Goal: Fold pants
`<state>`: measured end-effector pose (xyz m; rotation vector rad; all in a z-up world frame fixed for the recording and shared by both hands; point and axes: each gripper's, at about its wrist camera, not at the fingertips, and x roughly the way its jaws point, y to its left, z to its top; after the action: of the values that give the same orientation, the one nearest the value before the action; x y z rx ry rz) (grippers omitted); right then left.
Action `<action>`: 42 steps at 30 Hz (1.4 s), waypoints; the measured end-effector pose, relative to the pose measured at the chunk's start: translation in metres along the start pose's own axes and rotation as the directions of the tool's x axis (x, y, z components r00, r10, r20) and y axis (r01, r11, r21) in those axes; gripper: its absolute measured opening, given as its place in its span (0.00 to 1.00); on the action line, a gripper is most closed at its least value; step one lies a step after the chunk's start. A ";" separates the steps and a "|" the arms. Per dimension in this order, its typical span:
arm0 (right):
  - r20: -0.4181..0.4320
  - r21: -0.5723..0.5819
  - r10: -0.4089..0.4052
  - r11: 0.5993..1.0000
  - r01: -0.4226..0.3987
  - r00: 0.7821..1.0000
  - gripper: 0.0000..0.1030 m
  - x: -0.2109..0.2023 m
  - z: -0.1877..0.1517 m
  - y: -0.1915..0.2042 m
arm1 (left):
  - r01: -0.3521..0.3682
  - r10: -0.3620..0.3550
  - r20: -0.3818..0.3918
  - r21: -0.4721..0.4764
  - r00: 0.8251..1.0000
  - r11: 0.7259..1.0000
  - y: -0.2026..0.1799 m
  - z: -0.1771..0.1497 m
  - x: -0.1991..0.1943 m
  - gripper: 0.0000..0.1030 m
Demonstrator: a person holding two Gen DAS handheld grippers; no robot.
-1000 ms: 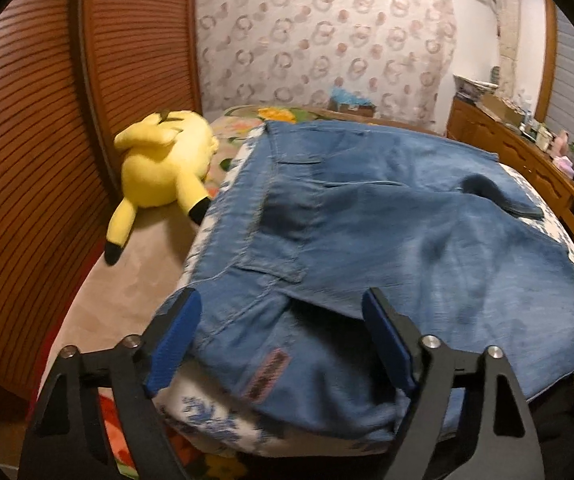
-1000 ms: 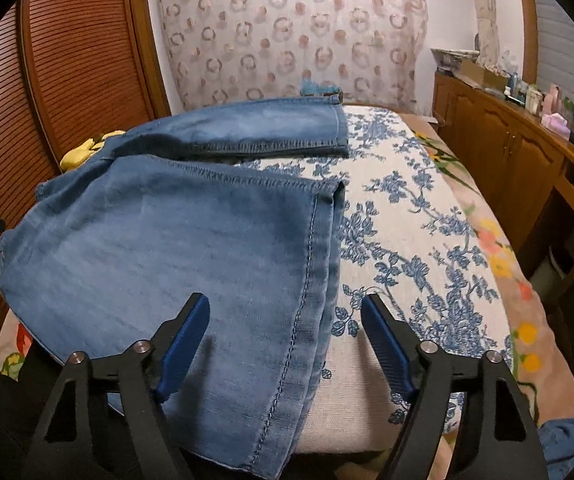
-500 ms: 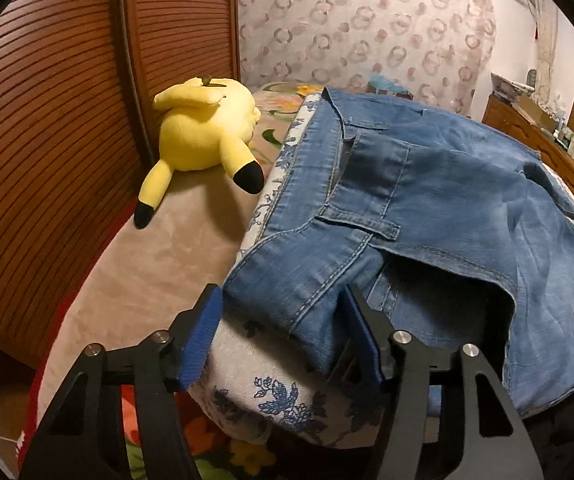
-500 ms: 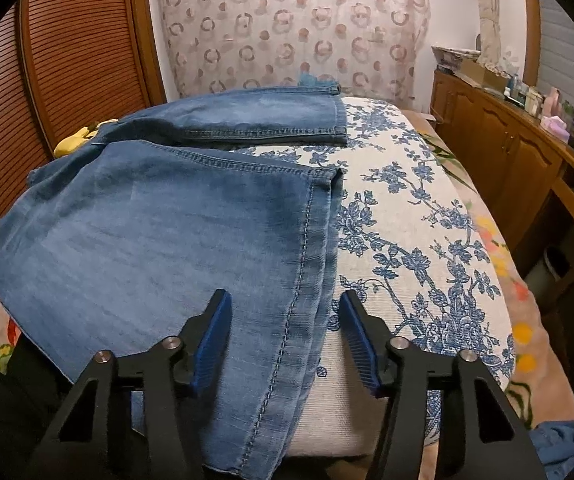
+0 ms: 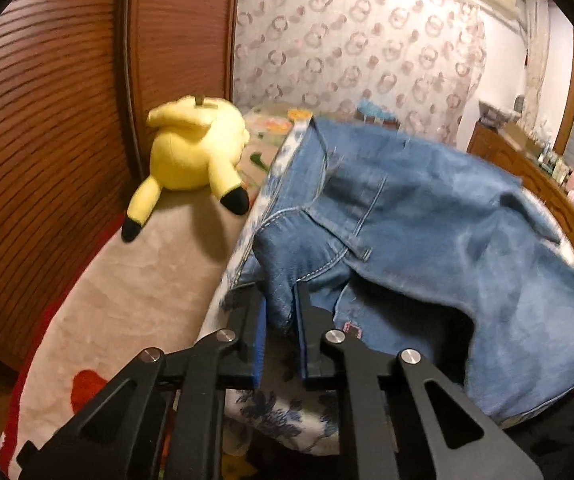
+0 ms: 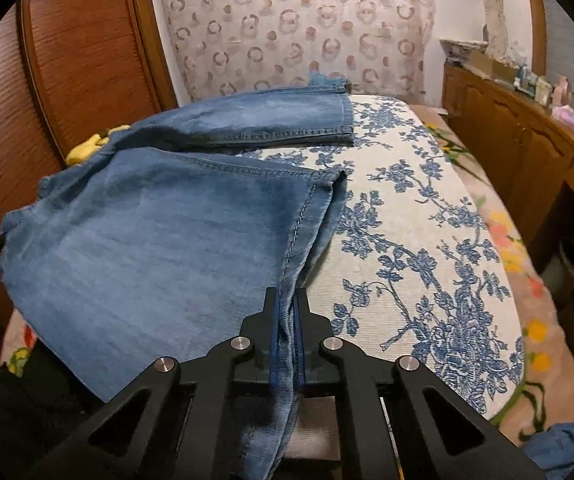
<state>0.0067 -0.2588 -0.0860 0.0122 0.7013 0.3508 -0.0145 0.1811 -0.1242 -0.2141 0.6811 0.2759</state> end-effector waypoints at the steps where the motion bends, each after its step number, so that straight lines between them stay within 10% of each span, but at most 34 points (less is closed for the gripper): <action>1: 0.004 0.005 0.014 1.000 -0.014 1.000 0.05 -0.001 0.005 -0.003 | 0.009 -0.009 0.021 0.007 1.000 1.000 -0.003 0.006 -0.006 0.13; 12: 0.176 -0.106 0.098 0.991 -0.080 0.980 0.05 -0.035 0.067 0.025 | 0.069 -0.078 0.144 0.066 0.987 0.995 -0.032 0.062 -0.027 0.12; 19: 0.174 -0.165 0.110 0.983 -0.081 0.978 0.05 0.014 0.101 0.040 | 0.064 -0.084 0.179 0.115 0.980 0.991 -0.052 0.081 -0.027 0.12; 25: 0.046 -0.153 0.129 0.981 -0.120 0.991 0.05 0.068 0.091 0.042 | 0.073 -0.095 0.158 0.141 0.983 0.987 -0.062 0.074 -0.020 0.12; 31: 0.063 -0.111 0.142 0.985 -0.135 0.988 0.39 0.056 0.075 0.031 | 0.087 -0.107 0.134 0.152 0.985 0.985 -0.068 0.065 -0.016 0.12; 42: 0.046 -0.085 0.073 0.994 -0.069 0.996 0.42 0.029 0.026 0.002 | 0.090 -0.110 0.126 0.153 0.986 0.984 -0.072 0.062 -0.015 0.12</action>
<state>0.0433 -0.2450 -0.0844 -0.0333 0.6383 0.4467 0.0340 0.1278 -0.0600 -0.0876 0.5532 0.1410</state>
